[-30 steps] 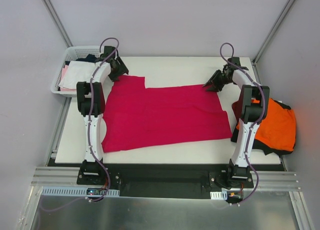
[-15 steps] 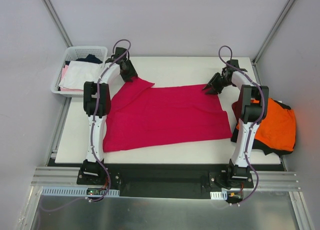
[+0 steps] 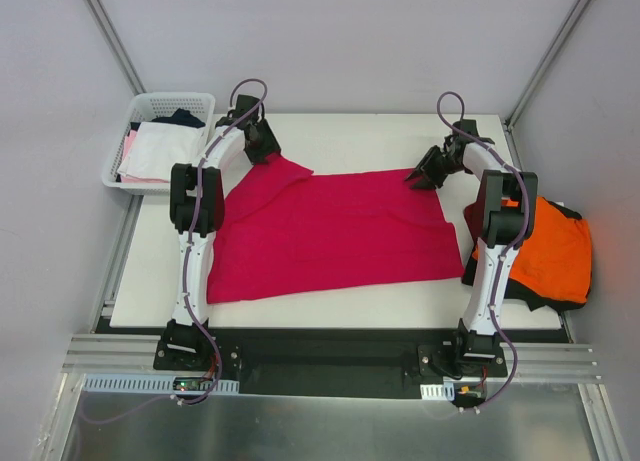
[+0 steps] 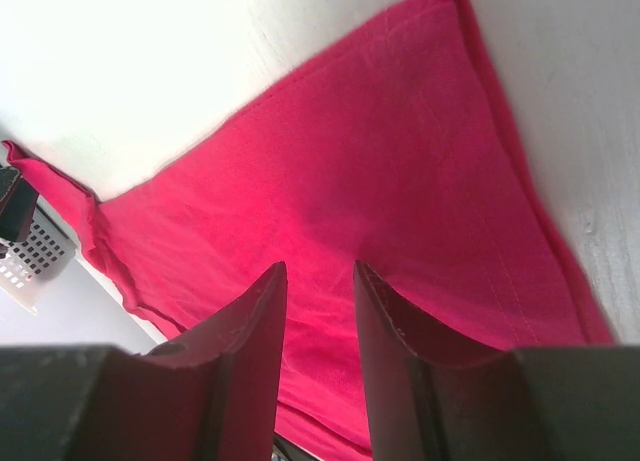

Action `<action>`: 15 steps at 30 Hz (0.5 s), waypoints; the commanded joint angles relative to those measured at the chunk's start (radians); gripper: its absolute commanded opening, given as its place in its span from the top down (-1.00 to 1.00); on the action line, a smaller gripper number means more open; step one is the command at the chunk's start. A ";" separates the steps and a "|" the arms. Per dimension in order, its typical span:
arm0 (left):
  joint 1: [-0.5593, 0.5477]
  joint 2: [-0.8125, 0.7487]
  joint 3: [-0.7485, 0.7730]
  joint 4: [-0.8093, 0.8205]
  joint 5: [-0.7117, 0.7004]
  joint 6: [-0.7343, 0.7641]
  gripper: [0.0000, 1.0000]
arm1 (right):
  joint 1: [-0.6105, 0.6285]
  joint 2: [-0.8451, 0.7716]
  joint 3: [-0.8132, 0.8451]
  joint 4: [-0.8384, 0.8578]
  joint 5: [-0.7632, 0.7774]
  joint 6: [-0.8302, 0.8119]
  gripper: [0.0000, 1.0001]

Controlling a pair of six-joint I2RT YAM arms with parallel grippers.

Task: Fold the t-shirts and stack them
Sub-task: Fold the tshirt

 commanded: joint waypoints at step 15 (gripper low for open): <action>0.027 -0.076 -0.024 -0.143 -0.249 -0.039 -0.06 | 0.003 -0.184 0.054 -0.021 0.012 0.008 0.28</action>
